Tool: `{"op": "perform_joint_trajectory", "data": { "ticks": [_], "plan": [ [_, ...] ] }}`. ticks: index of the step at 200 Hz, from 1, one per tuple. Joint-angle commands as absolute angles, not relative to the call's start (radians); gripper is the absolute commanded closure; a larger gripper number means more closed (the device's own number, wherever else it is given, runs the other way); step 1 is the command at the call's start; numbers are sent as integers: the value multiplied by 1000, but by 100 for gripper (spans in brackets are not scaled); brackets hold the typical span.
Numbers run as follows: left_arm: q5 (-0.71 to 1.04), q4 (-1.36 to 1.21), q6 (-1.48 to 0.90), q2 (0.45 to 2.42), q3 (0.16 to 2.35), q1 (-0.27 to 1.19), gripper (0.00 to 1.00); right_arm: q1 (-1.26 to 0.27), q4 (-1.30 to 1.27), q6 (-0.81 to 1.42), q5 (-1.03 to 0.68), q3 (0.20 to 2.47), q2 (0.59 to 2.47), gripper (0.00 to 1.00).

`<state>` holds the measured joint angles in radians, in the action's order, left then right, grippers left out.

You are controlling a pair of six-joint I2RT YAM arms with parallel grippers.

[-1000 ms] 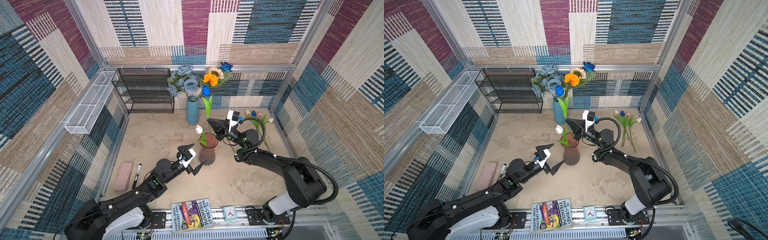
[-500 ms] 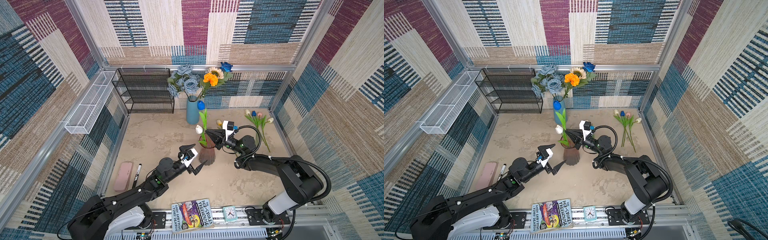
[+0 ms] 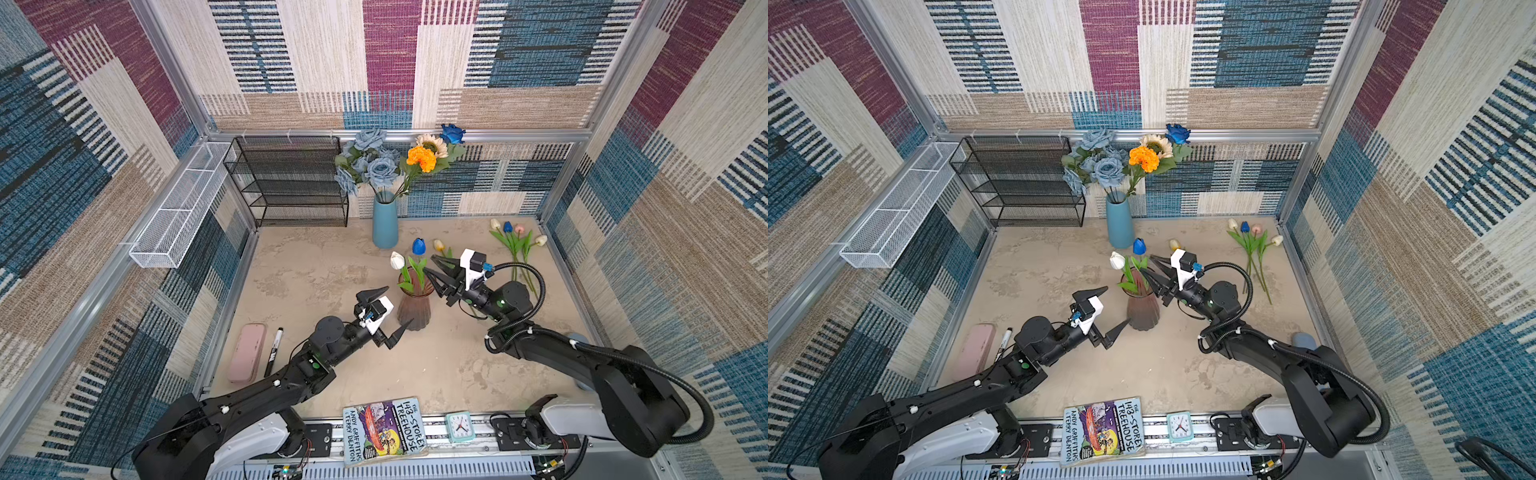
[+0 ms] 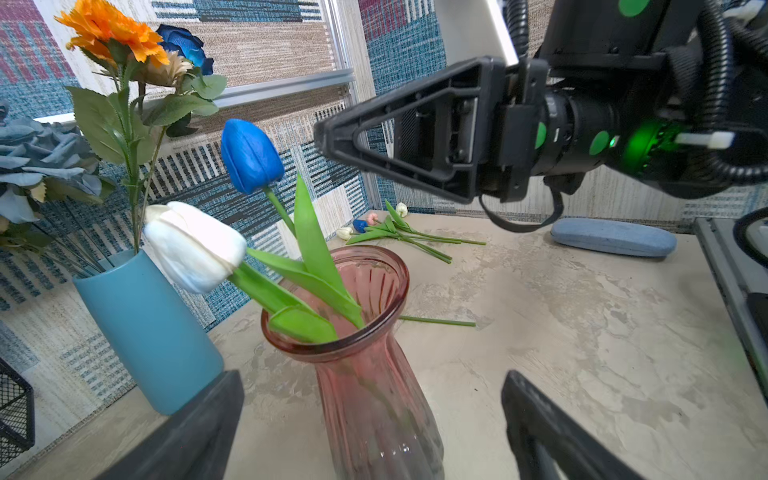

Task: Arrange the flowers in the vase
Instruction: 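Open the right gripper to release the blue tulip and withdraw, then grasp the yellow tulip's stem on the table with the right gripper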

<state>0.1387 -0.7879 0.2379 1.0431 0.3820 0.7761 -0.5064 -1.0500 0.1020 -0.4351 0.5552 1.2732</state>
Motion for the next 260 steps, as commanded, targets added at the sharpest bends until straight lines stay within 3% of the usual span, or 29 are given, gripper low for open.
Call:
{"op": "perform_joint_trajectory", "data": {
  "ticks": [1, 32, 67, 91, 144, 260],
  "plan": [
    [161, -800, 265, 1020, 387, 775, 1, -506, -948, 67, -289, 572, 1198, 49],
    [164, -758, 272, 960, 379, 775, 0, -463, -542, 168, 69, 757, 1164, 45],
    [141, -670, 295, 882, 337, 775, 1, -259, -26, 228, -164, 1067, 1344, 35],
    [178, -547, 288, 837, 317, 775, 1, -250, 224, 82, -190, 1200, 1521, 38],
    [341, -443, 215, 848, 304, 785, 2, -249, 420, 21, -136, 1314, 1821, 50],
    [342, -462, 212, 953, 326, 811, 3, -238, 458, 34, -34, 1355, 2026, 63]
  ]
}}
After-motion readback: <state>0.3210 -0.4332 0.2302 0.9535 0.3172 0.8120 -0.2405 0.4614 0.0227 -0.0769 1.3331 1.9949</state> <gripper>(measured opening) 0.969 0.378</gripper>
